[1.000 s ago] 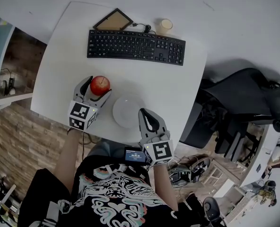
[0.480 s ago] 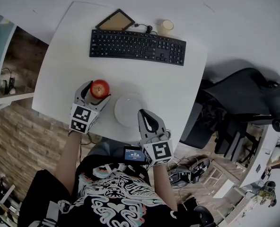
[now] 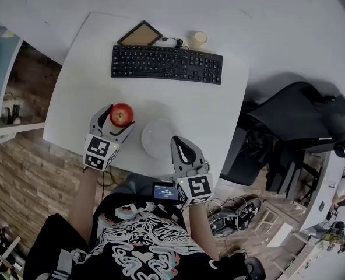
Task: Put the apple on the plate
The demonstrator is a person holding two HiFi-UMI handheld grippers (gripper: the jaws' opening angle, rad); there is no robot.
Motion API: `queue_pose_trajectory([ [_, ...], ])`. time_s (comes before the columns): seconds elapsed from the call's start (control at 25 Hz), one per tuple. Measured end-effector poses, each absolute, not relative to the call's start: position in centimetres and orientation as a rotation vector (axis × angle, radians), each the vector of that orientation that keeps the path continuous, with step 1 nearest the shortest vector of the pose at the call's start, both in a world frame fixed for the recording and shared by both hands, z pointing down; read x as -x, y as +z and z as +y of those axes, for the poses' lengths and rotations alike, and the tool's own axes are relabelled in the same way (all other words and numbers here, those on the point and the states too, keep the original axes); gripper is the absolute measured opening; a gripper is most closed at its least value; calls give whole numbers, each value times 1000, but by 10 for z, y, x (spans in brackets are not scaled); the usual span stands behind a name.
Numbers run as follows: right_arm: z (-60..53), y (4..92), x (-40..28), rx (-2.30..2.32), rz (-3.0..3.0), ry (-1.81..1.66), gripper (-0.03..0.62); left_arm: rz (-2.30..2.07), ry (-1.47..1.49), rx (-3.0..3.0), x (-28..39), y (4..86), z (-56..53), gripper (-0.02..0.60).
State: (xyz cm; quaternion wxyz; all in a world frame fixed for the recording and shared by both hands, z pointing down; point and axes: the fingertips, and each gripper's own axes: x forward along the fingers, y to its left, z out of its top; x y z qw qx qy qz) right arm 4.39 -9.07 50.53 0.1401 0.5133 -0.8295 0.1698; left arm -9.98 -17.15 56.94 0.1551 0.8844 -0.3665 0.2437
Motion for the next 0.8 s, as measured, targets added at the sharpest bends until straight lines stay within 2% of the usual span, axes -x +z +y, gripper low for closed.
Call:
queue_pose_trajectory([
  [0.36,-82,483,-43,-1548,-2410,439,29,-1033,676,-2580,99,535,-158,373],
  [0.8,-49,476,-84,-1727,-2319,448,29,-776,702,-2688,28,534,-119,373],
])
